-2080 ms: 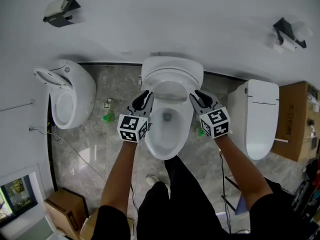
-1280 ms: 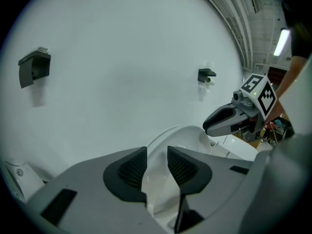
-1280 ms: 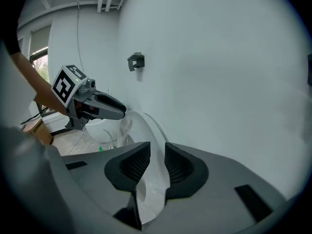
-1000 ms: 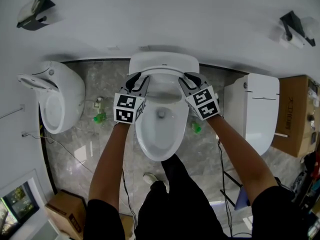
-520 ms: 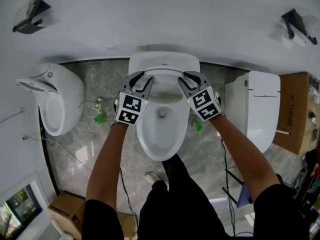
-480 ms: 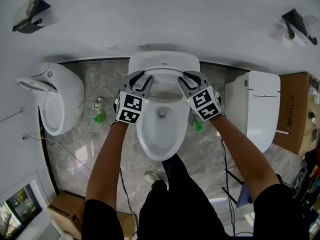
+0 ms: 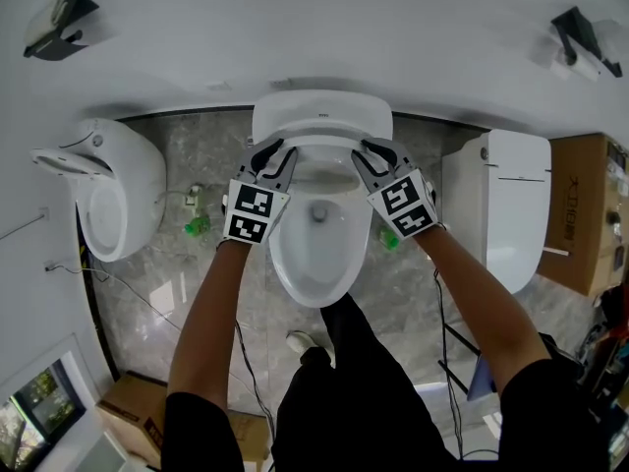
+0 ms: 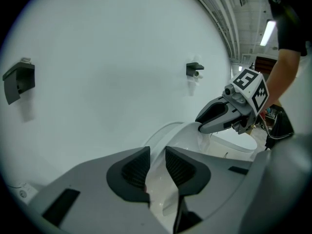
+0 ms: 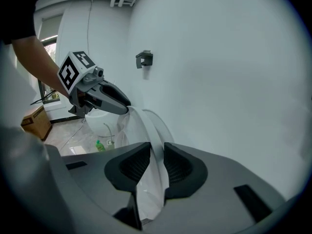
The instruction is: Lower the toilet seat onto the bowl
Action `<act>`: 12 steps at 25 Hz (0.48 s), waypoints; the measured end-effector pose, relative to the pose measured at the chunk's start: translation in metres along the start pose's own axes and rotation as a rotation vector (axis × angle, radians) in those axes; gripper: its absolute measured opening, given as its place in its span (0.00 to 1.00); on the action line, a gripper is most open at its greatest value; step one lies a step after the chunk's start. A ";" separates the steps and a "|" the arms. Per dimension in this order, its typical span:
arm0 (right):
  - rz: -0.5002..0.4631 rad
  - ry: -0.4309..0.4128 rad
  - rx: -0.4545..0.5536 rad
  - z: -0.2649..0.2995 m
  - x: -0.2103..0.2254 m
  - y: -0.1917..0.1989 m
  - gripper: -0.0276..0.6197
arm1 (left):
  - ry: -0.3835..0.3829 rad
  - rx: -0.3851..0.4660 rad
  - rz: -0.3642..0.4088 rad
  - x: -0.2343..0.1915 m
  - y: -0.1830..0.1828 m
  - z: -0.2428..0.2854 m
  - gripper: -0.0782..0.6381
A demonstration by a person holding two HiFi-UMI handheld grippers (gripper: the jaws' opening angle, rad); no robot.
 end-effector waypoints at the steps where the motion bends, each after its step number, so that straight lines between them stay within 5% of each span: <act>1: -0.002 -0.001 0.001 -0.003 -0.003 0.001 0.19 | 0.003 0.004 -0.003 0.003 0.001 -0.003 0.26; 12: -0.012 -0.012 0.004 -0.034 -0.041 0.010 0.20 | 0.017 0.030 -0.082 0.031 0.016 -0.043 0.28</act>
Point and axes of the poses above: the fingertips, and each gripper's own axes: z forward along the fingers, x to its right, y out of its underside, the point moved 1 cm from there along -z, backward along the fingers
